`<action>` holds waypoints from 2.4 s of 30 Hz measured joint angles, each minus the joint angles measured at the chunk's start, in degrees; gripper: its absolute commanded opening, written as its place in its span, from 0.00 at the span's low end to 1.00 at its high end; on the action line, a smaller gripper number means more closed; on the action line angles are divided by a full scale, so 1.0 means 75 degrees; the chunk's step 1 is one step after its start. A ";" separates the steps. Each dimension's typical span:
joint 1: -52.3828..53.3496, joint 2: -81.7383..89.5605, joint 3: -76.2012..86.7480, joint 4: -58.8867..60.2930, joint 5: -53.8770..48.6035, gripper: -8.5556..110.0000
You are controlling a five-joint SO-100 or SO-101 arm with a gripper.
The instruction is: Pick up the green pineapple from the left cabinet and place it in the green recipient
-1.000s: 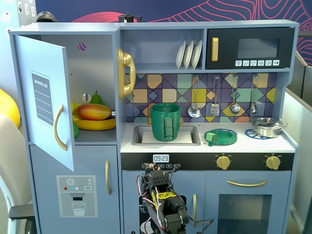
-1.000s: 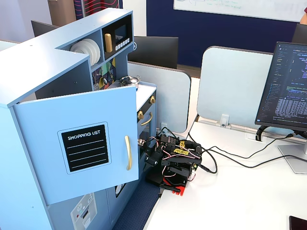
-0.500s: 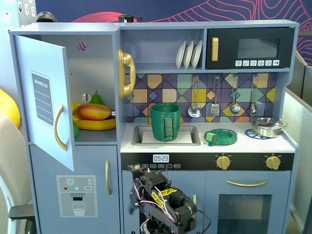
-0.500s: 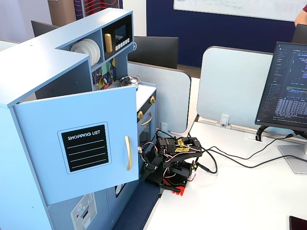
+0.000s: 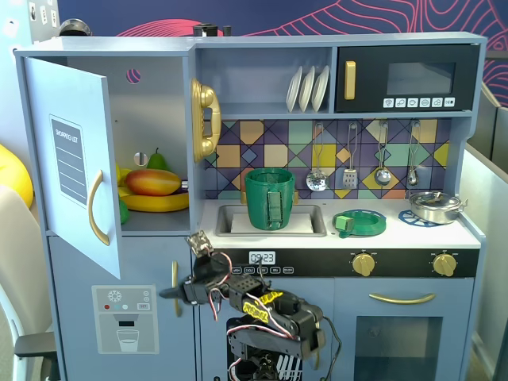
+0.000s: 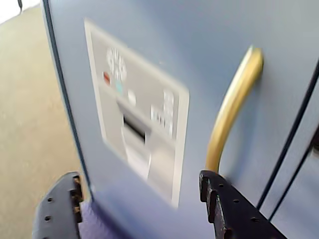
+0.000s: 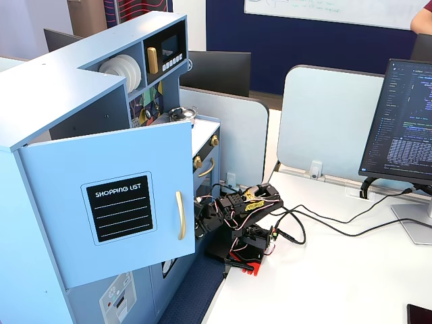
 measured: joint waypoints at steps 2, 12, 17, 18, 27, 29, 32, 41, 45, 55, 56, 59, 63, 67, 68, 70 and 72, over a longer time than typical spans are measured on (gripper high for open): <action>-0.0070 -0.0305 -0.0352 -0.0316 -0.0023 0.29; -0.0094 -0.2074 -0.2754 -0.0645 -0.0035 0.30; 0.0047 -0.2836 -0.3504 -0.1277 -0.0152 0.33; 0.0094 -0.2977 -0.3621 -0.1418 -0.0187 0.33; 0.0234 -0.4371 -0.4840 -0.2203 -0.0293 0.41; 0.0234 -0.4652 -0.5098 -0.2332 -0.0293 0.41; 0.0234 -0.5062 -0.5473 -0.2426 -0.0293 0.42; 0.0469 -0.6469 -0.6656 -0.2672 -0.0293 0.43; 0.0457 -0.7066 -0.7172 -0.2801 -0.0293 0.44; 0.0457 -0.8062 -0.7863 -0.3082 -0.0152 0.45; 0.0434 -0.8156 -0.7945 -0.3082 -0.0129 0.45; 0.0352 -0.8484 -0.8238 -0.3141 -0.0082 0.45; 0.0258 -0.8965 -0.8742 -0.3176 -0.0012 0.45; 0.0211 -0.9375 -0.9176 -0.3223 -0.0012 0.45; 0.0211 -0.9469 -0.9258 -0.3223 -0.0012 0.45; 0.0211 -0.9645 -0.9434 -0.3246 -0.0012 0.45; 0.0211 -0.9820 -0.9621 -0.3270 -0.0012 0.46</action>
